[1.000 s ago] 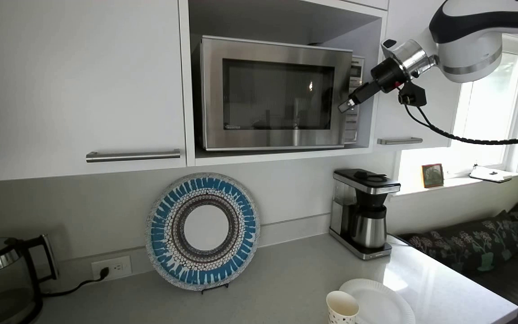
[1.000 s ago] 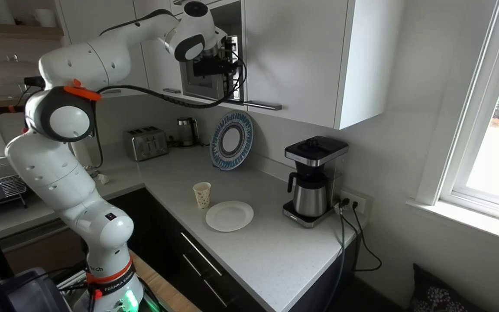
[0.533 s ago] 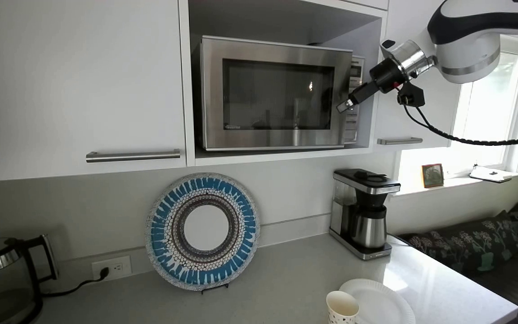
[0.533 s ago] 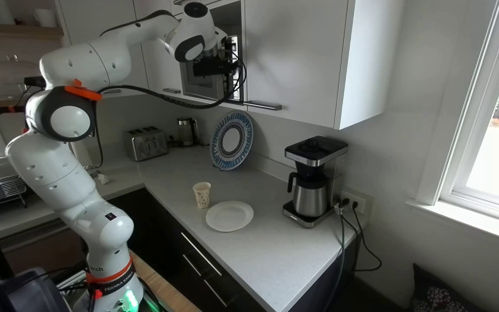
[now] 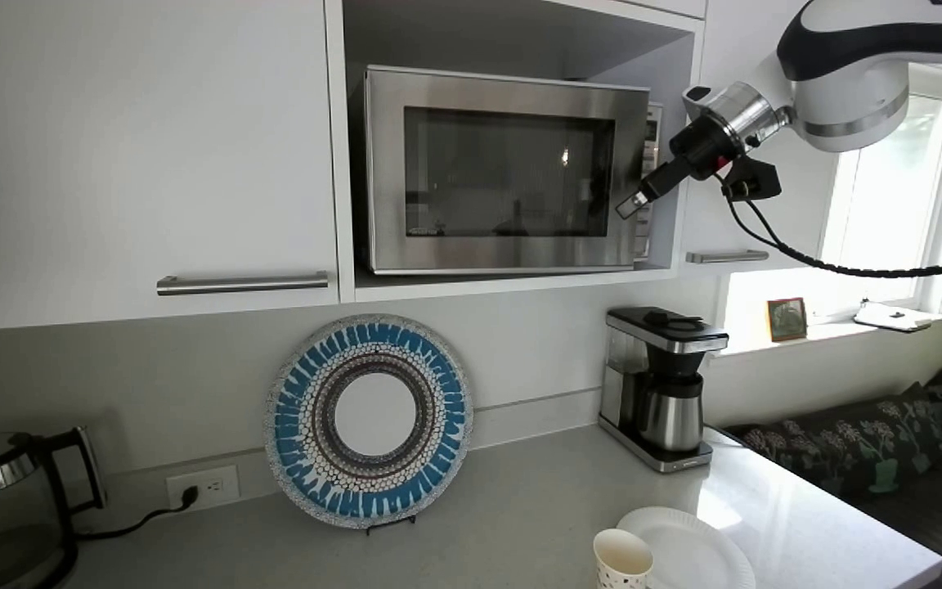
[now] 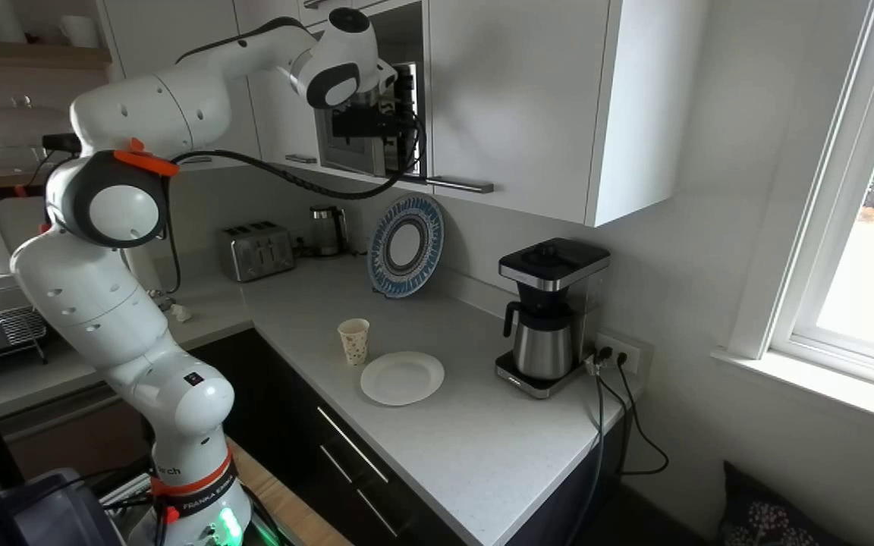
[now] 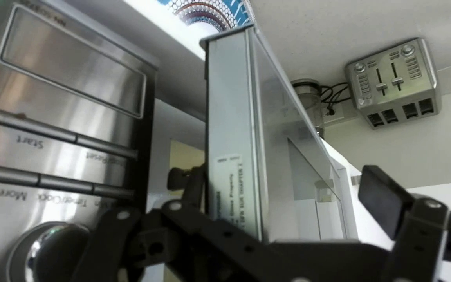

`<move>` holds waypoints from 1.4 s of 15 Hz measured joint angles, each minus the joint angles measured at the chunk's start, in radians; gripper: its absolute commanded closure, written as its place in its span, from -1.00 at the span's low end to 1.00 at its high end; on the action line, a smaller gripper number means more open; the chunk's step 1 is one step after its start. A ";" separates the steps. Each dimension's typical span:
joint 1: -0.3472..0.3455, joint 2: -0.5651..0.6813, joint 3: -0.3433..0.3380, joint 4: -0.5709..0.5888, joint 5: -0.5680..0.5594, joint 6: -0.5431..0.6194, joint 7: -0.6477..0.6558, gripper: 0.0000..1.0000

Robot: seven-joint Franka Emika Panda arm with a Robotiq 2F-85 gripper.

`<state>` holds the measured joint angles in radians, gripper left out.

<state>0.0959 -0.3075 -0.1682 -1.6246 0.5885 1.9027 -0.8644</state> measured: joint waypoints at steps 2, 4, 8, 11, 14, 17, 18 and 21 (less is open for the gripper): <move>-0.006 -0.007 -0.002 0.009 0.000 -0.052 0.020 -1.00; -0.013 -0.022 -0.002 0.013 -0.001 -0.109 0.044 -1.00; -0.014 -0.081 -0.001 0.011 0.006 -0.194 0.084 -1.00; -0.007 -0.142 0.006 -0.021 0.037 -0.221 0.107 -1.00; -0.003 -0.203 0.025 -0.076 0.067 -0.222 0.158 -1.00; -0.001 -0.254 0.049 -0.135 0.110 -0.217 0.211 -1.00; 0.001 -0.270 0.058 -0.157 0.131 -0.210 0.221 -1.00; 0.017 -0.317 0.083 -0.218 0.206 -0.194 0.241 -1.00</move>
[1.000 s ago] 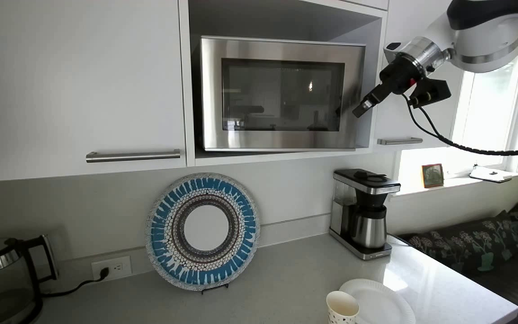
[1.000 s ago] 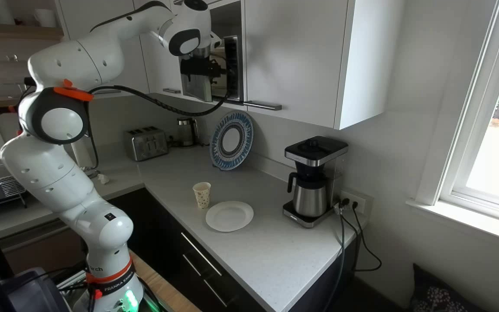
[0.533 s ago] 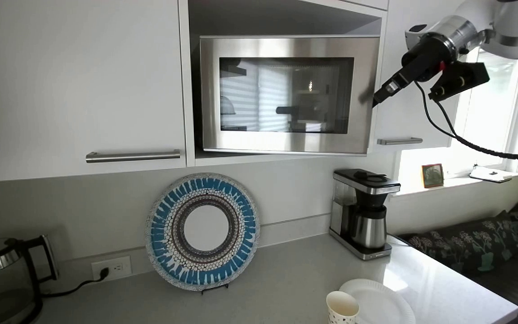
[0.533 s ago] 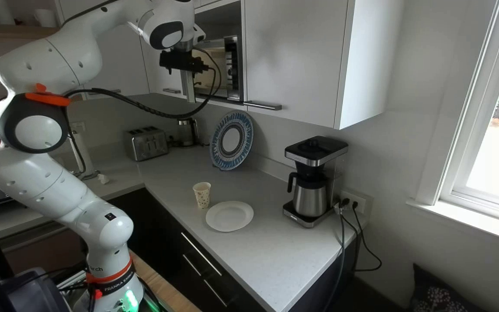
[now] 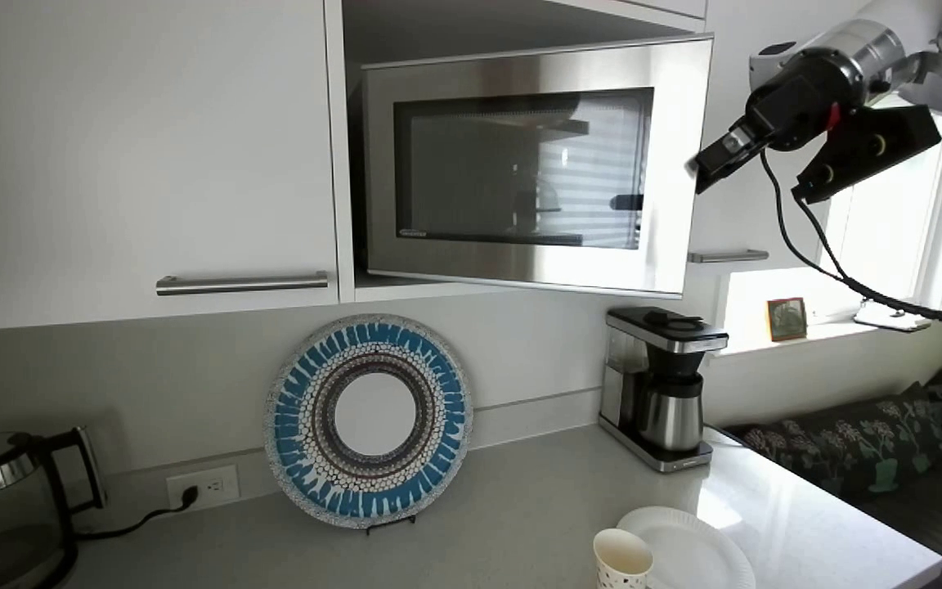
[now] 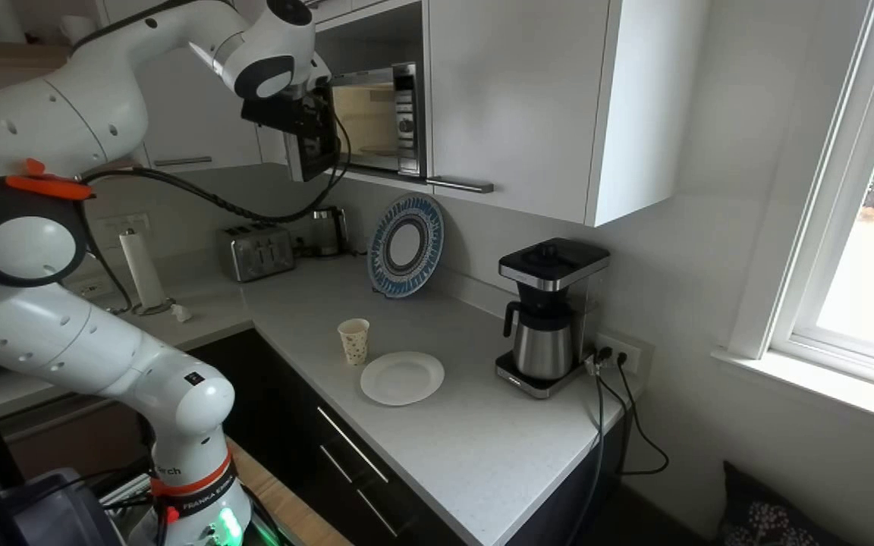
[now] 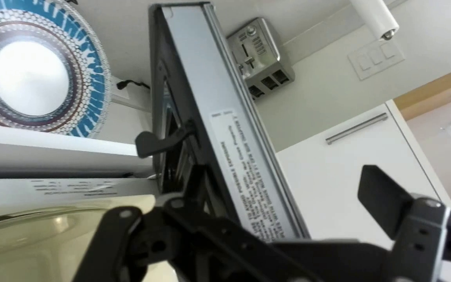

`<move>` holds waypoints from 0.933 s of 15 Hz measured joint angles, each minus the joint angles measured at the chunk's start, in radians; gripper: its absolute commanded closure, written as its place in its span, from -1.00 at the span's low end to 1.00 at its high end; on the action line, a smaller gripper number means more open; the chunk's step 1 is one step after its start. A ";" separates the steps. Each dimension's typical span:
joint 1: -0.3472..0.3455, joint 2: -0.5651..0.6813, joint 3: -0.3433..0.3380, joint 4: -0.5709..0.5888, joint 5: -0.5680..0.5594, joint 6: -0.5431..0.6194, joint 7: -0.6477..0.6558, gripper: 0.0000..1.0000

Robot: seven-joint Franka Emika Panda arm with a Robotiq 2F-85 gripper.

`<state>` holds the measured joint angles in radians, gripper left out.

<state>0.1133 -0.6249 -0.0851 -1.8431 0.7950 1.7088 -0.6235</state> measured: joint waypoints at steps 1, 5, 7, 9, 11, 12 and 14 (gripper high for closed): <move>0.006 -0.016 0.009 -0.017 0.026 0.001 0.008 -1.00; 0.012 -0.080 0.056 -0.077 0.094 0.001 0.056 -1.00; 0.012 -0.108 0.080 -0.098 0.109 0.002 0.084 -1.00; 0.014 -0.130 0.103 -0.114 0.123 0.003 0.110 -1.00; 0.016 -0.147 0.128 -0.129 0.134 0.010 0.133 -1.00; 0.018 -0.154 0.143 -0.135 0.140 0.017 0.146 -1.00; 0.025 -0.163 0.175 -0.144 0.156 0.034 0.174 -1.00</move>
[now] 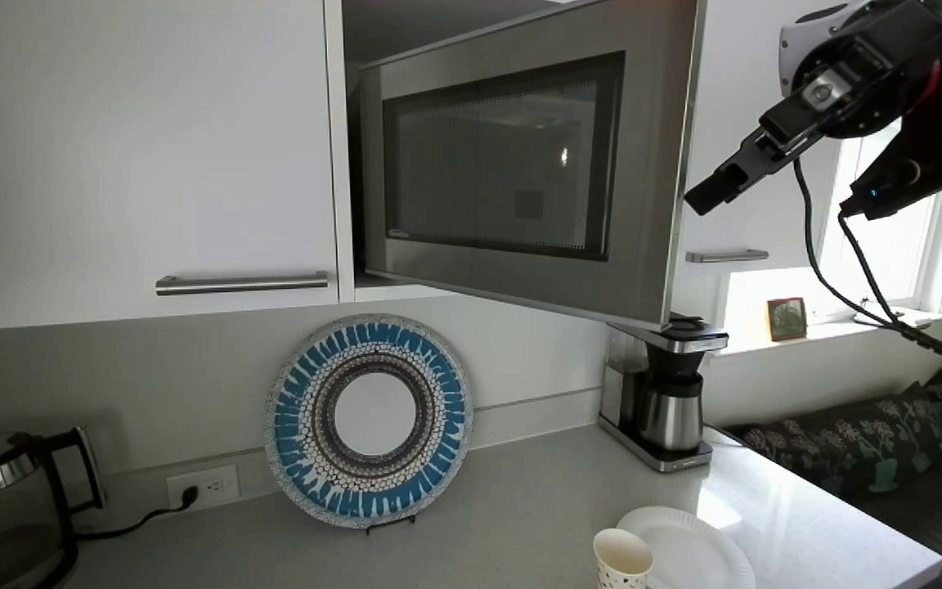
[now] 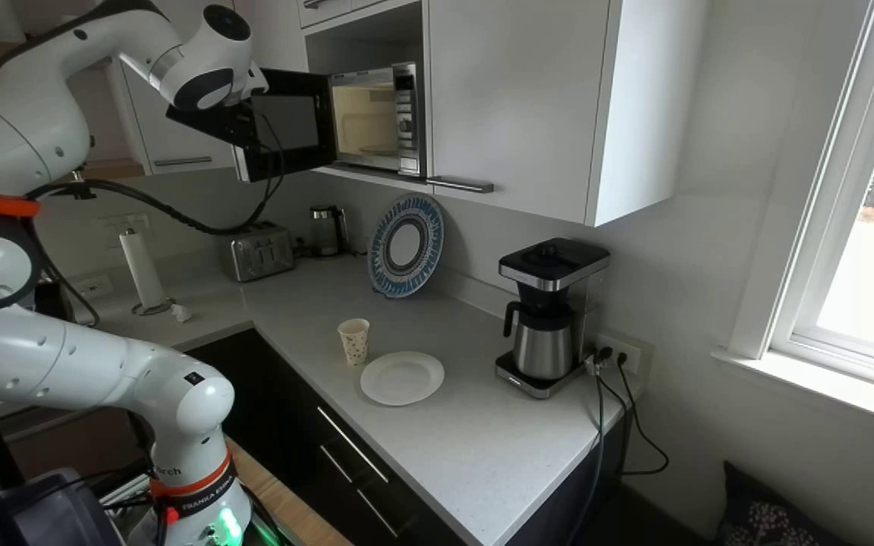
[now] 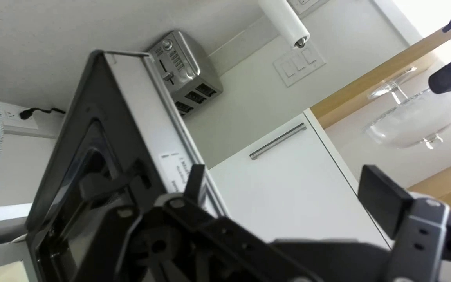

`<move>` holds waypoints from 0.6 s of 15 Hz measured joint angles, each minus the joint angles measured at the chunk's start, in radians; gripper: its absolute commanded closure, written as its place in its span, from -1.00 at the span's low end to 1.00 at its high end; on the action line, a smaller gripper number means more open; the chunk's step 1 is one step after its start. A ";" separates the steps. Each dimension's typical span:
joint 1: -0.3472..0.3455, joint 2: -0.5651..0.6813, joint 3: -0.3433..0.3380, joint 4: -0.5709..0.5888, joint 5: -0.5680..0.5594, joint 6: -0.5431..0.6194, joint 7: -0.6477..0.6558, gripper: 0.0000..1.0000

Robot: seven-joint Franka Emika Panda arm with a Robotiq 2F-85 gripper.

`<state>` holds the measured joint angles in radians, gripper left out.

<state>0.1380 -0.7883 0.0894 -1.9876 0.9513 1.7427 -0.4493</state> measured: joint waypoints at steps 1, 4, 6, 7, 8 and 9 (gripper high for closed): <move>0.005 -0.003 0.016 -0.004 0.011 0.009 0.013 -1.00; 0.019 -0.007 0.069 -0.006 0.034 0.053 0.040 -1.00; 0.029 -0.007 0.095 -0.006 0.037 0.077 0.042 -1.00; 0.033 -0.006 0.100 -0.005 0.034 0.077 0.041 -1.00; 0.034 -0.006 0.100 -0.002 0.023 0.077 0.038 -1.00; 0.034 -0.006 0.097 0.003 0.005 0.077 0.033 -1.00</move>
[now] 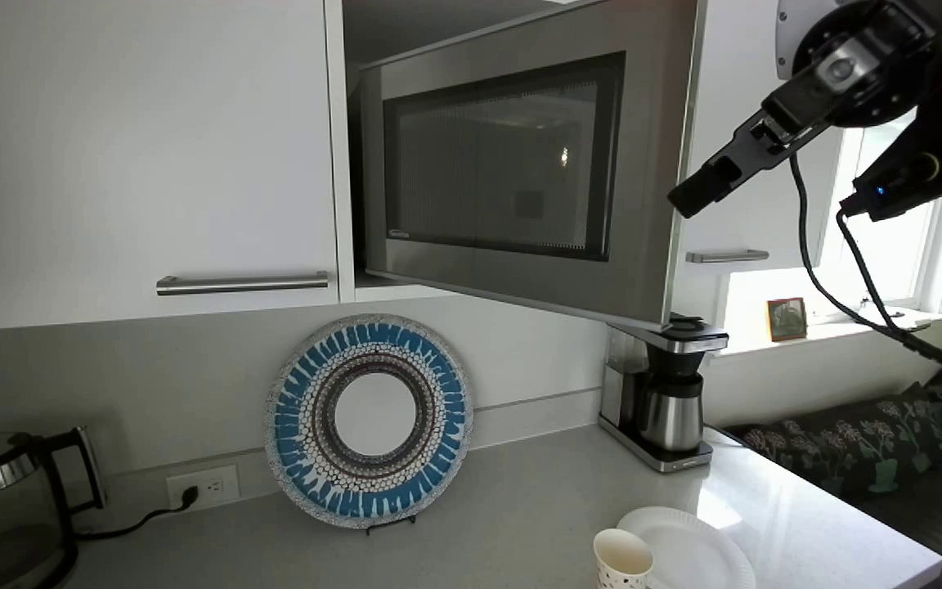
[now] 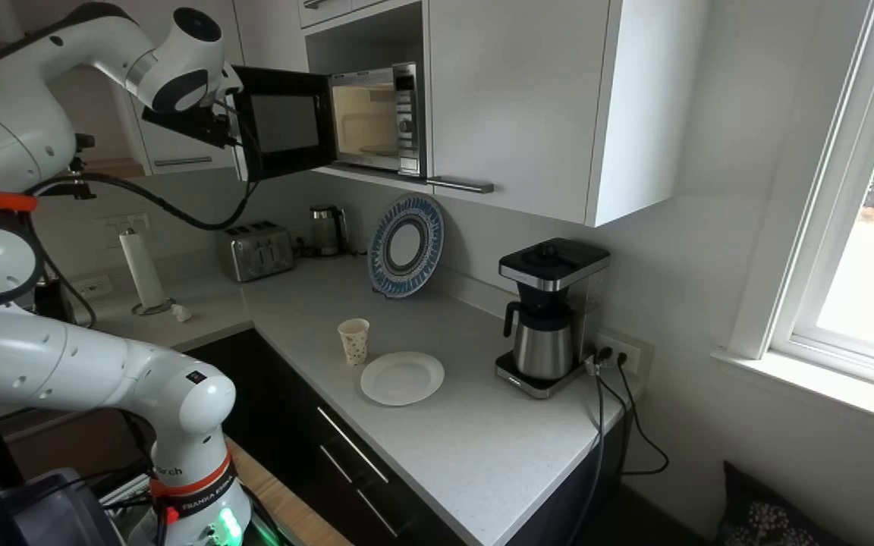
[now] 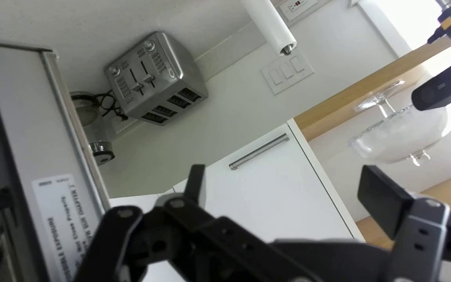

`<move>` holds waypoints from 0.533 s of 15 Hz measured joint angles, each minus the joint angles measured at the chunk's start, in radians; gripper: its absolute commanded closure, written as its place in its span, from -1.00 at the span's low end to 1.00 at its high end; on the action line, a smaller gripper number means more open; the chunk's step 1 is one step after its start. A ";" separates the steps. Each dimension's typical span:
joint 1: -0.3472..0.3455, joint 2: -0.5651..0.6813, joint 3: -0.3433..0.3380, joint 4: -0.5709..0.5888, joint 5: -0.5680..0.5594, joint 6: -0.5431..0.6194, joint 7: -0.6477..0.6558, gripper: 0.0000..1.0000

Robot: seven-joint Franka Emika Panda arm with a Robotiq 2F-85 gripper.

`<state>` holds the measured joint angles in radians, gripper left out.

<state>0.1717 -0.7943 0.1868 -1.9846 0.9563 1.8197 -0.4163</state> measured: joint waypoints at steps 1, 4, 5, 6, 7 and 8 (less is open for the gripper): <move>0.000 0.000 -0.006 0.008 -0.027 -0.002 -0.006 -1.00; 0.000 0.000 -0.039 0.044 -0.122 -0.019 -0.038 -1.00; 0.000 0.000 -0.056 0.057 -0.157 -0.032 -0.053 -1.00; 0.000 0.002 -0.075 0.073 -0.196 -0.055 -0.071 -1.00; 0.001 0.004 -0.098 0.089 -0.237 -0.080 -0.093 -1.00; 0.001 0.008 -0.123 0.106 -0.283 -0.104 -0.120 -1.00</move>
<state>0.1726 -0.7866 0.0635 -1.8781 0.6737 1.7160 -0.5361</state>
